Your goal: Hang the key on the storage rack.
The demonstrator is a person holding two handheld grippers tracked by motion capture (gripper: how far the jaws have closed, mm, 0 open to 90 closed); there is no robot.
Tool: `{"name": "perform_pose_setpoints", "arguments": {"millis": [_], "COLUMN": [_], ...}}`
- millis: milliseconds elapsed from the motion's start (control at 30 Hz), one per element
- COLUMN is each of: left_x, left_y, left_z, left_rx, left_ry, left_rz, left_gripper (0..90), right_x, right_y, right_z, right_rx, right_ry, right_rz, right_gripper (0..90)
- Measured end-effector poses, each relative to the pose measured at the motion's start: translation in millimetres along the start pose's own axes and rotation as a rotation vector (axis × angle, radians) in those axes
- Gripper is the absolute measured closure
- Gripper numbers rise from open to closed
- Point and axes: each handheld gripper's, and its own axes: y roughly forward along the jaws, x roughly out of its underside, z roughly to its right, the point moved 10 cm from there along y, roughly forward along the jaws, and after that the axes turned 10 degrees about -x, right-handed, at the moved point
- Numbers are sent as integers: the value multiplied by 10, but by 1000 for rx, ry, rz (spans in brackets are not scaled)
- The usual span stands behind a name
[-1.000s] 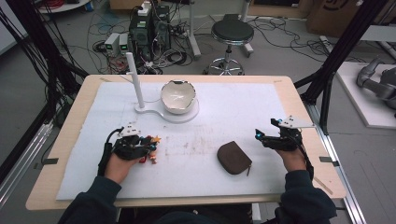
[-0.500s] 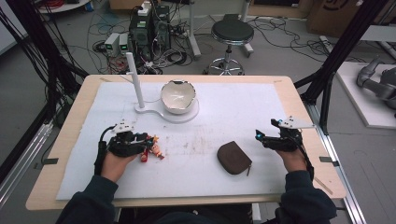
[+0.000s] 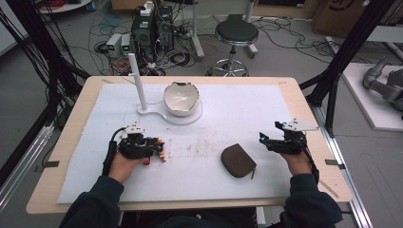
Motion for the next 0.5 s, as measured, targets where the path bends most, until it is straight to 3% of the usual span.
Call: {"name": "perform_pose_setpoints", "arguments": {"millis": [133,200,300,367,433,500], "left_x": [-42,-82,-140,-160,-161,-144], "left_y": [48,65,106,101,65,-20], "left_z": [-5,-23,-34,-49,-68,-56], "left_rx": [11,4,0,-53,-99,-136], "left_ry": [55,70,68,46,38,-5], "left_rz": [5,20,35,30,21,30], "left_gripper": [597,665,668,655,541,513], "right_x": [4,4,6,4,2,3], "right_y": [2,7,9,8,4,-2], "right_z": [2,-4,-2,-3,1,12], "right_rx": [1,0,0,1,0,0], "right_ry": [5,3,0,2,2,9], "right_rz": [-2,-3,-5,-4,-1,1], "right_gripper": [207,207,207,208,207,207]}}
